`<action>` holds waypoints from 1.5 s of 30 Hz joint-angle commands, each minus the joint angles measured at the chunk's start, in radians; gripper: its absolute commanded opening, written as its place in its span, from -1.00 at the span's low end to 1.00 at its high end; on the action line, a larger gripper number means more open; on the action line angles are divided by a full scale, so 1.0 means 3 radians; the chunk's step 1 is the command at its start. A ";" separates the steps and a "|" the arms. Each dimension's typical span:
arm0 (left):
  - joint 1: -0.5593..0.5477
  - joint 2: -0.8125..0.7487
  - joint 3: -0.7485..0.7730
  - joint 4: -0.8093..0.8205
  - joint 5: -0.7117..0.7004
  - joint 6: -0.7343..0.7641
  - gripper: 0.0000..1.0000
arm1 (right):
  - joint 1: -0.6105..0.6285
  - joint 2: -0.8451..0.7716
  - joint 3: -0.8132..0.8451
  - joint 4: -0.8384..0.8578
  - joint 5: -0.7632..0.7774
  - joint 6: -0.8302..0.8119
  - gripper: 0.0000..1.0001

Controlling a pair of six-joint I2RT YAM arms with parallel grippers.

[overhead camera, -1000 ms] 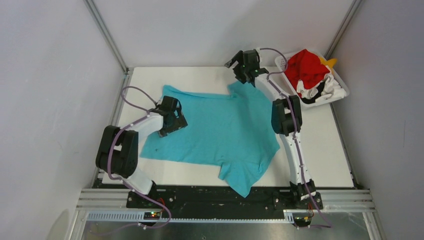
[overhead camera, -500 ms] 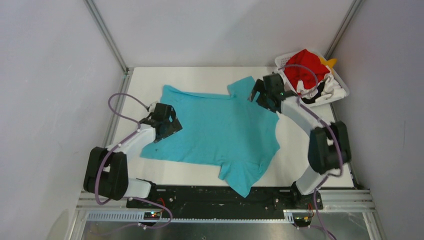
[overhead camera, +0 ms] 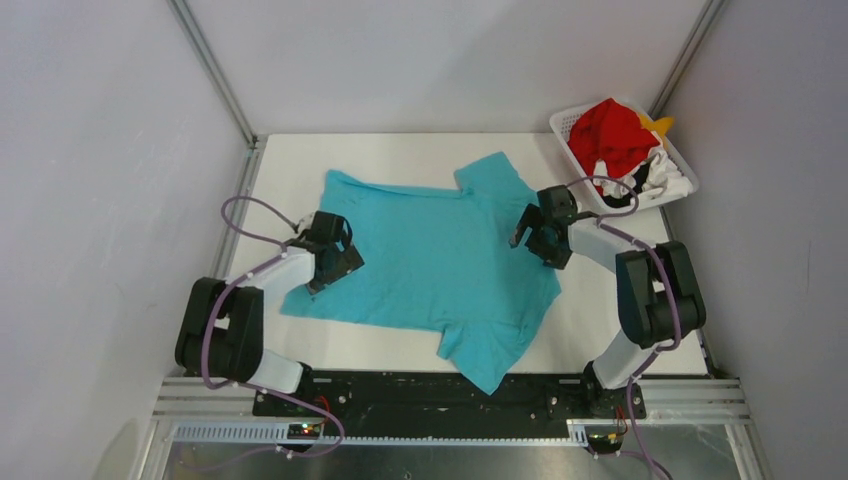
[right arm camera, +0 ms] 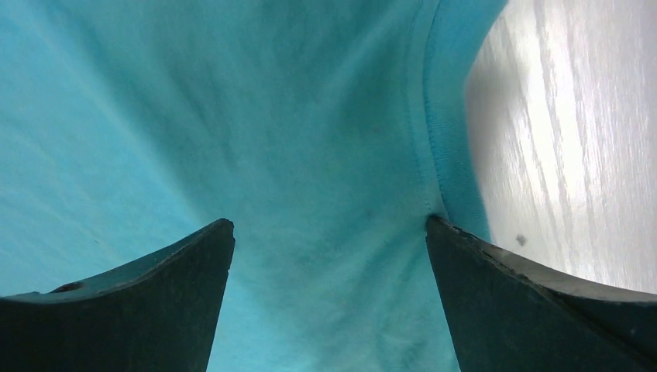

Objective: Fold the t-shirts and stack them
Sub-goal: Flatten out the tshirt, then grab the side of the flattened tshirt closest away from the robot with both arms

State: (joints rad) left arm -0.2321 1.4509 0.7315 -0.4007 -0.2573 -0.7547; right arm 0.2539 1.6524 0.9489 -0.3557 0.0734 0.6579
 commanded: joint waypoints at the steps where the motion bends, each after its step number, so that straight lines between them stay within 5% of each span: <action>1: 0.0034 0.0096 0.0105 0.0090 0.0107 -0.0109 0.99 | -0.0189 0.0295 0.0196 0.0127 -0.0118 -0.0017 0.98; 8: 0.0036 0.0375 0.0349 0.0079 0.0248 -0.0139 0.99 | -0.0360 0.0632 0.0541 0.0173 -0.0124 -0.0132 0.98; 13: 0.0036 0.0025 0.0297 -0.0180 -0.0038 -0.0163 0.99 | -0.0352 0.0581 0.0704 0.0091 -0.0133 -0.0191 0.99; 20: 0.0068 -0.0827 -0.0123 -0.0594 -0.0505 -0.0289 0.99 | -0.0038 -0.0173 0.0606 -0.0331 0.0437 -0.0416 0.99; 30: 0.0810 -0.1588 -0.0933 -0.0602 -0.0298 -0.0568 0.98 | 0.0486 -0.1088 -0.0046 -0.0463 0.0808 -0.0310 0.99; 45: 0.0878 -0.0720 -0.0634 -0.0270 -0.0026 -0.0648 0.04 | 0.0560 -0.1328 -0.0083 -0.0541 0.0880 -0.0286 0.99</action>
State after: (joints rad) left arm 0.0231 1.1603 0.5194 -0.5343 -0.3229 -0.9226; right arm 0.4088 1.2842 0.9180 -0.5053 0.3004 0.5674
